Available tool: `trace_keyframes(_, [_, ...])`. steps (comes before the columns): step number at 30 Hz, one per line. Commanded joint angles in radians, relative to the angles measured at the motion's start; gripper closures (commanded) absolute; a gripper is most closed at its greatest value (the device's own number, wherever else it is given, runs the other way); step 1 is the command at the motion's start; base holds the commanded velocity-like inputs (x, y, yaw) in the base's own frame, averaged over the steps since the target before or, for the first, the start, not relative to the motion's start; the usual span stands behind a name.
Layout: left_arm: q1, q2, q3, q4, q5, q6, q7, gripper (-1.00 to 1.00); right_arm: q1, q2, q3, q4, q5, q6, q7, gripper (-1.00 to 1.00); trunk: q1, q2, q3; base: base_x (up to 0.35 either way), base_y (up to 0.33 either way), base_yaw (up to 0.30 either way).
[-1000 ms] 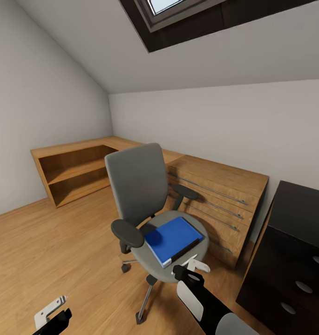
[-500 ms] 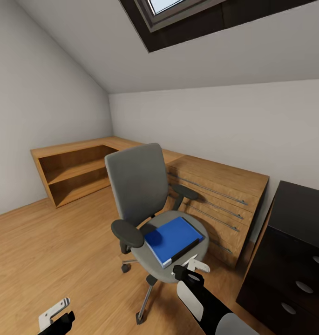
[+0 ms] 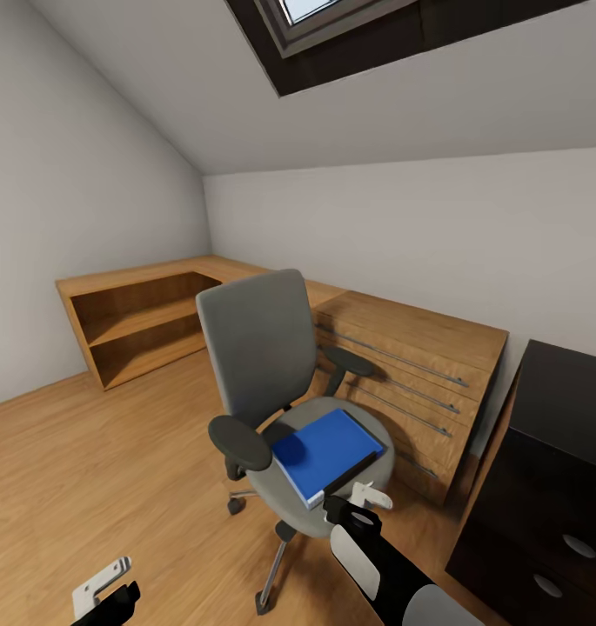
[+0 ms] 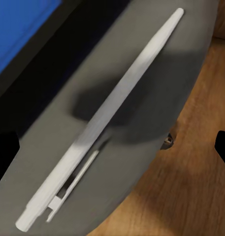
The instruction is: In the bedroom, organize the workspace by keeping the computer under the desk, ensuring the monitor is on the desk, placing the keyboard on the desk next to the monitor, placing the mouse on the desk next to the keyboard, moving the folder from the swivel chair onto the desk next to the mouse, stacking the notebook on top of the folder with the pen on top of the notebook, and positioning the swivel chair next to the desk.
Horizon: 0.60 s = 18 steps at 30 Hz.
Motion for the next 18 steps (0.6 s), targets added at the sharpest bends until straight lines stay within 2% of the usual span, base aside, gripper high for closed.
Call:
trace_keyframes(1, [-0.001,0.001,-0.003,-0.002,0.005,0.003,0.008,-1.0,-0.001,-0.001,0.005,-0.002,-0.002,0.006,-0.007,-1.0,0.0,-0.001,-0.001,0.01,0.004,0.0])
trace_keyframes(14, [-0.001,0.001,-0.003,-0.002,0.002,0.003,0.007,-1.0,-0.001,-0.001,0.005,-0.002,-0.002,0.007,-0.008,-1.0,0.0,-0.001,-0.001,0.001,0.0,0.0])
trace_keyframes(18, [-0.001,0.001,-0.003,-0.002,0.002,0.003,0.007,-1.0,-0.001,-0.001,0.005,-0.002,-0.002,0.007,-0.008,-1.0,0.015,-0.029,-0.014,0.0,0.0,0.0])
